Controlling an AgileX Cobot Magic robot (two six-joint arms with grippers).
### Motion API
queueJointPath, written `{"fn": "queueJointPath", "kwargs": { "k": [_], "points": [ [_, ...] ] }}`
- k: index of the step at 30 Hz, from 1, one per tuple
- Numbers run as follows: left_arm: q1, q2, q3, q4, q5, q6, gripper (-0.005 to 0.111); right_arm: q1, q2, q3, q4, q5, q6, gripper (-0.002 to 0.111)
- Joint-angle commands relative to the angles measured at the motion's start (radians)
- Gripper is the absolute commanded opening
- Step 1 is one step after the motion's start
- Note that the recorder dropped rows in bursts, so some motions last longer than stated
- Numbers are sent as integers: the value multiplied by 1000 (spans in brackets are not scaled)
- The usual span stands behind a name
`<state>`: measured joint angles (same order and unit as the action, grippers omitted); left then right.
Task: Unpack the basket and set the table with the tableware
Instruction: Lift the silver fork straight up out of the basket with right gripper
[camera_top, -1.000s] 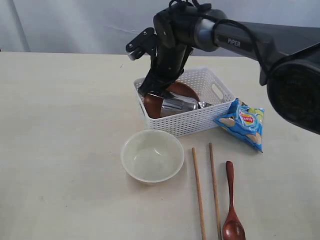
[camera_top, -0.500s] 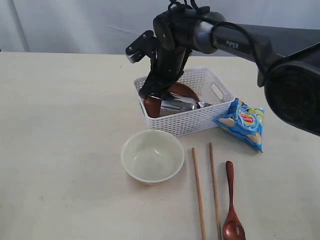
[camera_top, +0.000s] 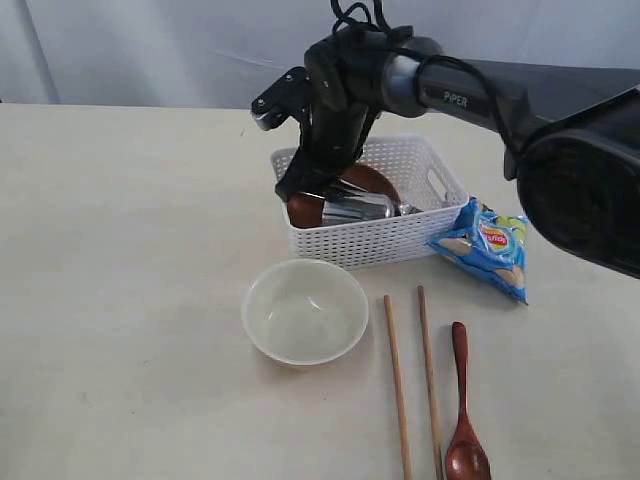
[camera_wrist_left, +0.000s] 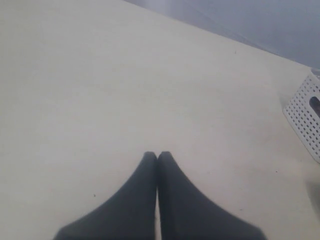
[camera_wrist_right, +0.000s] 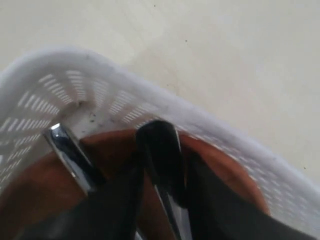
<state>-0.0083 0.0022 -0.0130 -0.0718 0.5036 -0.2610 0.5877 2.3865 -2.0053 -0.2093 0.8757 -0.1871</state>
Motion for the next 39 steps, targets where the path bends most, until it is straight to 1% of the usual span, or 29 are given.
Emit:
{"fn": "queueJointPath", "kwargs": {
  "k": [1, 20, 39],
  "points": [
    [-4, -2, 6, -3, -5, -2, 0, -4, 2, 6, -1, -5, 18, 0],
    [-4, -2, 6, -3, -5, -2, 0, -4, -122, 6, -5, -8, 34, 0],
    [-4, -2, 6, -3, -5, -2, 0, -4, -268, 6, -27, -53, 41, 0]
  ]
}}
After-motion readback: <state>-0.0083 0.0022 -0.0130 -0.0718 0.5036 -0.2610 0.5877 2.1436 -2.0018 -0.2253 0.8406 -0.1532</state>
